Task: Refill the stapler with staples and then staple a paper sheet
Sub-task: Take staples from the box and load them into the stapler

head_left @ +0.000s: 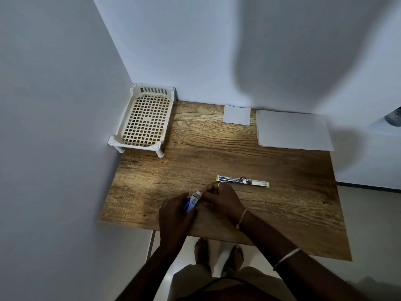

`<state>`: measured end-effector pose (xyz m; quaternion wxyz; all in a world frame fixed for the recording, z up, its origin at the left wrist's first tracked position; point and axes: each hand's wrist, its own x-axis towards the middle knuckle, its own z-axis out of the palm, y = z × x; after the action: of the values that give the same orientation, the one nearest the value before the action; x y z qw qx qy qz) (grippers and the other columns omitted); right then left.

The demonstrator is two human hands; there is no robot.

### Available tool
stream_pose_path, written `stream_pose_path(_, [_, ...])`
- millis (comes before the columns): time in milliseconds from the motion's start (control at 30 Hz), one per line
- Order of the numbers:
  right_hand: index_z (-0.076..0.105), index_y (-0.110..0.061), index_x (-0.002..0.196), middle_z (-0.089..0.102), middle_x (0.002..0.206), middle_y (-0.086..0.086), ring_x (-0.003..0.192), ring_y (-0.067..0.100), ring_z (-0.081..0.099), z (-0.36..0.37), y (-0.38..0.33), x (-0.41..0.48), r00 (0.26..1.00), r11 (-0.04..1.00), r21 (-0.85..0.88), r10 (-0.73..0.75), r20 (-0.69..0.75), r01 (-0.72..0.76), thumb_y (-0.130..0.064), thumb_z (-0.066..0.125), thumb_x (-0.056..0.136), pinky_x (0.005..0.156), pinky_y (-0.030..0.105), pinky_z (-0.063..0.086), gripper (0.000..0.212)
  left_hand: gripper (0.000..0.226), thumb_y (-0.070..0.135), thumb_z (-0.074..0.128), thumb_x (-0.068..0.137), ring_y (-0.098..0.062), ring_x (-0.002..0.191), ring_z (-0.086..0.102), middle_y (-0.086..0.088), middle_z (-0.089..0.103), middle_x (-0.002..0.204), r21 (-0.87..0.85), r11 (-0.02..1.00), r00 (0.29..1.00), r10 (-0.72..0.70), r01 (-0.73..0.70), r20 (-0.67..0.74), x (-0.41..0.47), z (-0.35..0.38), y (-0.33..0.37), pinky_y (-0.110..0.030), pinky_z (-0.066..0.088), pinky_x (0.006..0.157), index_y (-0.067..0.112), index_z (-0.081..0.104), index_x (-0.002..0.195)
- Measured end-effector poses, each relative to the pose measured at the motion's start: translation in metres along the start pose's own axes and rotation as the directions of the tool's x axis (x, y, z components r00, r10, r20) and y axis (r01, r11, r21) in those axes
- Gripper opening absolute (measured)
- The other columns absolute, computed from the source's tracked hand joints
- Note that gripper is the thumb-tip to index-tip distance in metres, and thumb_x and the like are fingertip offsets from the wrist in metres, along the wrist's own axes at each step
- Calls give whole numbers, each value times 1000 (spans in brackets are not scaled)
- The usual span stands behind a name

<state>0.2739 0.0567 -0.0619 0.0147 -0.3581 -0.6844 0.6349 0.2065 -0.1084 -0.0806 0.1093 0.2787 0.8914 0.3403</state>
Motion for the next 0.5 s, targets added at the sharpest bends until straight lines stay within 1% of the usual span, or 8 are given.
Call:
stream_pose_path(67, [74,-16,73,77,77,9,70,14,69,6,-1,7,1000,999,-47,-1,10,1,-16,76,84,70,38,56,11,51,34,82,82,-14,98,66,3,73,106,-2,999,999,-38,38,-6,1,1,0,-26,43,86,20,66,128])
stream_pose_path(100, [75,-13,75,77,79,9,72,14,69,8,-1,9,1000,997,-73,-2,15,4,-19,77,84,74,39,57,10,52,33,82,82,-15,97,65,3,72,105,-8,998,998,-57,57,-8,2,1,0,-27,43,85,19,65,129])
stream_pose_path(167, [76,-10,80,77,81,3,73,10,70,9,-2,13,1000,993,-118,-10,20,12,-22,78,84,74,34,56,13,52,32,83,81,-16,96,64,2,71,104,-16,997,996,-82,82,-18,3,2,2,-26,40,83,18,64,128])
stream_pose_path(267, [75,-13,79,75,81,-3,75,5,68,5,-4,13,999,980,-196,-37,-25,31,-21,78,84,74,26,52,10,52,31,84,81,-18,97,65,-1,70,106,-2,995,995,-101,101,-21,5,3,7,-26,39,82,15,65,127])
stream_pose_path(333, [74,-14,79,75,82,-3,80,8,68,-1,-5,8,995,964,-261,-70,-73,48,-23,77,85,75,27,51,11,54,32,84,80,-21,100,65,-3,69,109,13,995,995,-100,100,-2,6,3,8,-29,43,82,15,64,128])
stream_pose_path(433, [73,-14,80,75,81,-3,79,8,68,-13,-5,-4,986,945,-317,-124,-109,84,-30,77,86,75,24,50,17,67,44,85,77,-22,105,61,-4,65,115,63,992,993,-115,113,24,7,0,10,-38,50,86,15,60,133])
stream_pose_path(467, [73,-15,79,74,79,-3,77,7,68,-17,-5,-8,984,943,-320,-139,-116,95,-31,78,85,73,22,49,18,70,45,85,77,-22,107,59,-6,63,118,74,993,996,-92,90,17,7,-1,11,-40,51,87,15,60,135])
stream_pose_path(500, [73,-15,78,74,76,-4,75,6,68,-21,-5,-12,982,943,-315,-147,-119,103,-31,78,85,71,20,49,18,68,41,85,78,-23,108,59,-7,62,119,73,996,999,-42,42,1,7,-2,14,-41,51,88,15,60,136])
